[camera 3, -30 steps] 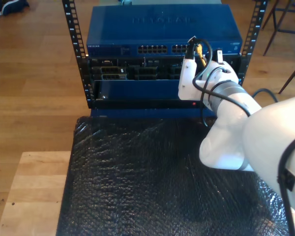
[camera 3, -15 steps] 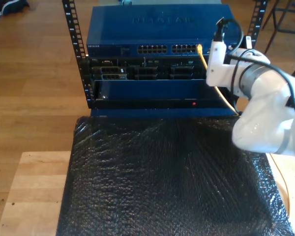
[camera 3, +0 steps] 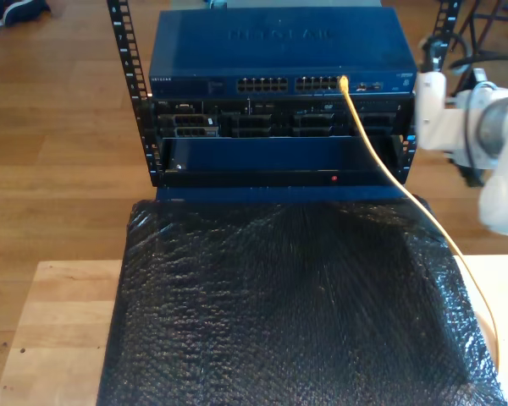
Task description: Grab the cable and plug it in
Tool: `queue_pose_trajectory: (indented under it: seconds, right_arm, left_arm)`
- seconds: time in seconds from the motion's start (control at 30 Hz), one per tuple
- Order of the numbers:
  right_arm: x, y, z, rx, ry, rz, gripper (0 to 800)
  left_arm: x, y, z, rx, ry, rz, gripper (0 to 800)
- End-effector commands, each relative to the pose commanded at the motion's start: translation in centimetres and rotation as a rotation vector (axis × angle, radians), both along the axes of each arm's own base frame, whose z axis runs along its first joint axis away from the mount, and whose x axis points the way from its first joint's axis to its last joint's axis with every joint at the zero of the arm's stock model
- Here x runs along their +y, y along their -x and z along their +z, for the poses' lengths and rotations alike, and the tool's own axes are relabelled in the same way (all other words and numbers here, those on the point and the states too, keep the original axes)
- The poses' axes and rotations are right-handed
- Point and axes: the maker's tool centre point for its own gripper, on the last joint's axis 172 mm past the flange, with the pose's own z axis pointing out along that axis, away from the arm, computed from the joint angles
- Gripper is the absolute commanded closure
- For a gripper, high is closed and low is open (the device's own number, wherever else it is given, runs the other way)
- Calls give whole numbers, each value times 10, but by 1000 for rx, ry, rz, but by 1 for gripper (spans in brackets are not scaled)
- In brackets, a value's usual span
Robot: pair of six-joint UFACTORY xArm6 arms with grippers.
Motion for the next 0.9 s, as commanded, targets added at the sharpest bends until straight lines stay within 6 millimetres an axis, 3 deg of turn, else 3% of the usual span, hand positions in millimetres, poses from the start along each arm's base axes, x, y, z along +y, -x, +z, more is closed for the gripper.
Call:
queue_pose_trajectory:
  seconds: [0.1,0.23,0.4,0.53,0.73,0.9]
  right_arm:
    - [-38,16,-9,68,55,10,8]
    - [-100,45,-16,149,97,-18,3]
    - [-138,86,-23,262,109,-6,2]
    - [-178,132,-20,337,88,-48,2]
    - [-201,194,-29,443,67,-30,2]
    - [-216,269,-35,516,36,-42,2]
  left_arm:
    - [0,0,0,0,0,0,0]
    - [0,0,0,0,0,0,0]
    - [0,0,0,1,0,1,0]
    - [0,0,0,1,0,1,0]
    - [0,0,0,0,0,0,0]
    - [0,0,0,1,0,1,0]
